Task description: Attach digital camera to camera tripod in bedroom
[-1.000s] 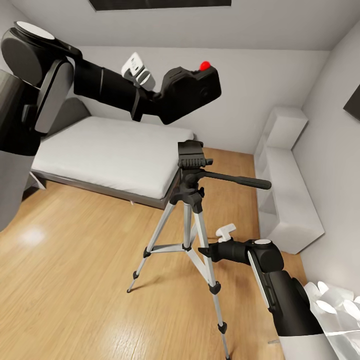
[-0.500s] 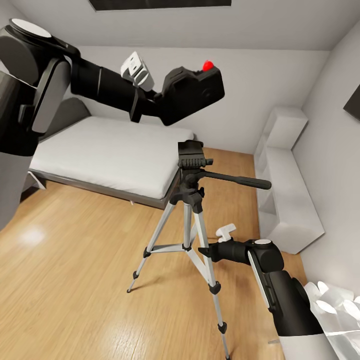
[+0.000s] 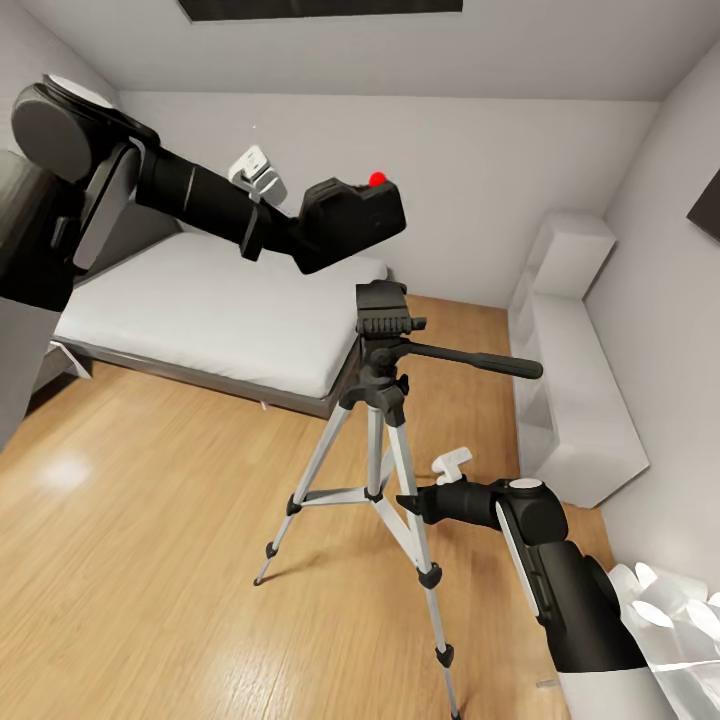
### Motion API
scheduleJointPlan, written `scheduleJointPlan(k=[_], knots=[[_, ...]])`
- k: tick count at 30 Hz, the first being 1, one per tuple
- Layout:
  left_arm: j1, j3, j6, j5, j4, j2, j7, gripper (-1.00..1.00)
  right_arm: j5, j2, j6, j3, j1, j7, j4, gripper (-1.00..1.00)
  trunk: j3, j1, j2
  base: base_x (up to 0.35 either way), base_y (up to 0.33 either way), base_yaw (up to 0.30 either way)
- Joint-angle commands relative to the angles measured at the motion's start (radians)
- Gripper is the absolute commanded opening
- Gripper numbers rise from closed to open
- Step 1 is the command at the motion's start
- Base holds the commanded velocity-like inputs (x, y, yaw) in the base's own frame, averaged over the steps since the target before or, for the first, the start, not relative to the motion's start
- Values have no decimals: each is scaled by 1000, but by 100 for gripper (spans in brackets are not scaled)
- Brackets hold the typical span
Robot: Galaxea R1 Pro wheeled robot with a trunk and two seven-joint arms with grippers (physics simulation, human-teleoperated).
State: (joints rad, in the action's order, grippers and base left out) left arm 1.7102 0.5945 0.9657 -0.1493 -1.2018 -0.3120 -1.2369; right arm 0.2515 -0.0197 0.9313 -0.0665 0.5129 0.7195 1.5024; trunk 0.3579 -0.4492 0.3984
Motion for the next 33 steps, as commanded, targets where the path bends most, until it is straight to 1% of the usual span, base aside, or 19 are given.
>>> scheduleJointPlan(k=[1,2,3,6,7,9,10,12,13,15,16,17,18,21,22,27,30,33], knots=[[2,2,6,5,1,-1,-2,-100,92,0,-20,2,1,2,-21,-100,2,-1,2,0,0,0],[2,2,5,15,3,0,-5,-100,92,0,-20,2,1,2,-21,-100,2,-1,2,0,0,0],[2,2,5,34,5,1,-14,-100,92,0,-20,2,1,2,-21,-100,2,-1,2,0,0,0],[5,2,4,59,10,1,-34,-100,93,0,-20,2,1,2,-21,-100,2,-1,2,0,0,0],[13,2,3,75,18,2,-49,-100,93,0,-20,2,1,2,-21,-100,2,-1,2,0,0,0],[25,2,-2,90,31,3,-63,-100,92,0,-20,2,1,2,-21,-100,2,-1,2,0,0,0],[42,2,-13,103,49,5,-77,-100,92,0,-20,2,1,1,-21,-100,2,-1,2,0,0,0],[62,3,-29,112,72,8,-93,-100,92,0,-20,2,1,1,-21,-100,2,-1,2,0,0,0],[85,3,-47,118,99,16,-110,-100,92,0,-20,2,1,0,-21,-100,2,-1,2,0,0,0],[109,4,-66,122,131,28,-128,-100,92,0,-20,2,1,0,-21,-100,2,-1,2,0,0,0],[135,5,-83,124,165,43,-146,-100,92,0,-20,2,1,0,-21,-100,2,-1,2,0,0,0],[149,6,-91,126,183,52,-154,-100,92,0,-20,2,1,0,-21,-100,2,-1,2,0,0,0],[176,13,-104,129,216,71,-168,-100,92,0,-20,2,1,1,-21,-100,2,-1,2,0,0,0],[213,44,-122,136,258,102,-181,-100,93,0,-20,2,1,0,-21,-100,2,-1,2,0,0,0],[230,76,-133,143,282,123,-186,-100,93,0,-20,2,1,0,-21,-100,2,-1,2,0,0,0],[254,155,-163,163,319,168,-209,-100,93,0,-20,2,1,0,-21,-100,2,-1,2,0,0,0],[261,173,-173,175,328,178,-236,-100,93,0,-20,2,1,-1,-21,-100,2,-1,2,0,0,0],[277,184,-180,185,331,175,-269,-100,94,-1,-20,2,1,-2,-21,-100,2,-1,2,0,0,0]])
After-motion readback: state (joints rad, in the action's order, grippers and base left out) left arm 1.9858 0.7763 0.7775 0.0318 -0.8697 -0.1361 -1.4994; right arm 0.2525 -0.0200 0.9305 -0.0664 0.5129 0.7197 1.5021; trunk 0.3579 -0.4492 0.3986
